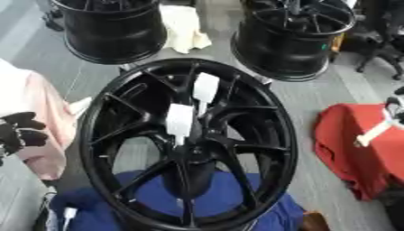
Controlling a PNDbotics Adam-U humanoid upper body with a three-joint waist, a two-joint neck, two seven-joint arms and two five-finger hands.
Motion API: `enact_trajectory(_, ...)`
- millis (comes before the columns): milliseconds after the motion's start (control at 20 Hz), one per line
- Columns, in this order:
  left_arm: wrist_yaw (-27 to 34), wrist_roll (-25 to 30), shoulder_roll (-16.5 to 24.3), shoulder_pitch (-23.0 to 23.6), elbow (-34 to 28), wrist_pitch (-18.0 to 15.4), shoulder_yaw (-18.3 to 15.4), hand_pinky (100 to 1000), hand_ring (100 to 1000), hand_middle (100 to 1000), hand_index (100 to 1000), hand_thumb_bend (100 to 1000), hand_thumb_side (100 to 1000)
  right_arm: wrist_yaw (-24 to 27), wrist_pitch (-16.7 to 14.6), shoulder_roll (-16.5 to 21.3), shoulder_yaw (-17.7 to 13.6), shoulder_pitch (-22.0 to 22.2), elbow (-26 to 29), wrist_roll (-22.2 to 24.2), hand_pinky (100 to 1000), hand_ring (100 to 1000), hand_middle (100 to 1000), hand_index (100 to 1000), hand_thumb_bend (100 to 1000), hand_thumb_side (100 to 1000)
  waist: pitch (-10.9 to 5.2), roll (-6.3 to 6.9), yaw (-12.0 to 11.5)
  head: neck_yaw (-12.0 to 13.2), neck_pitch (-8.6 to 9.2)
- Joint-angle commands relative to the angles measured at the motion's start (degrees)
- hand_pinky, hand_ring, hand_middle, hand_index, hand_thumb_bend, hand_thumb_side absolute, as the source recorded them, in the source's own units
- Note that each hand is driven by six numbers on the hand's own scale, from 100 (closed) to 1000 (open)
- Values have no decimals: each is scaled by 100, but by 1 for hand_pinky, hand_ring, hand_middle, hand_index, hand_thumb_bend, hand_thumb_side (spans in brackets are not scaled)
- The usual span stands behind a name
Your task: Pull the pin out of the wheel hub.
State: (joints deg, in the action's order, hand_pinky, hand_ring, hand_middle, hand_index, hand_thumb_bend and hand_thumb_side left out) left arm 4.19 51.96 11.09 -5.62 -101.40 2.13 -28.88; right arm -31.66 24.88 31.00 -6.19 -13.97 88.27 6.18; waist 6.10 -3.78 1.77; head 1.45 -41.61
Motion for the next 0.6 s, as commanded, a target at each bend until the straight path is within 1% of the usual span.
enact_trajectory(50, 7, 1, 55, -69, -95, -21, -55, 790, 746, 733, 894, 100, 741, -219, -18, -541, -362, -46, -50, -1304, 808, 832, 848, 958, 147, 427, -26, 32, 13, 22, 83)
enact_trajectory(150, 13, 1, 40, -71, -86, -33, -48, 790, 746, 733, 894, 100, 742, -139, -209, -909, -347, -100, -29, -2168, 794, 813, 833, 949, 141, 419, -19, 54, 13, 13, 79)
enact_trajectory(250, 16, 1, 30, -70, -78, -45, -45, 790, 746, 732, 894, 100, 742, 6, -458, -1205, -235, -165, -35, -2772, 779, 792, 816, 939, 126, 415, -15, 70, 15, -2, 75)
enact_trajectory(350, 15, 1, 16, -68, -70, -52, -42, 790, 746, 732, 894, 100, 742, 191, -781, -1535, -121, -180, 0, -3238, 742, 750, 777, 919, 116, 407, -10, 85, 28, -4, 79)
enact_trajectory(500, 23, 1, -3, -75, -66, -63, -43, 790, 746, 731, 893, 100, 742, 683, -1450, -1960, 102, -117, 70, -3830, 714, 717, 752, 907, 109, 404, 7, 115, 31, 18, 98)
enact_trajectory(600, 26, 1, -14, -75, -58, -75, -42, 790, 746, 731, 893, 100, 742, 1103, -1950, -2124, 319, -52, 90, -4081, 701, 703, 742, 905, 108, 400, 19, 133, 31, 3, 110)
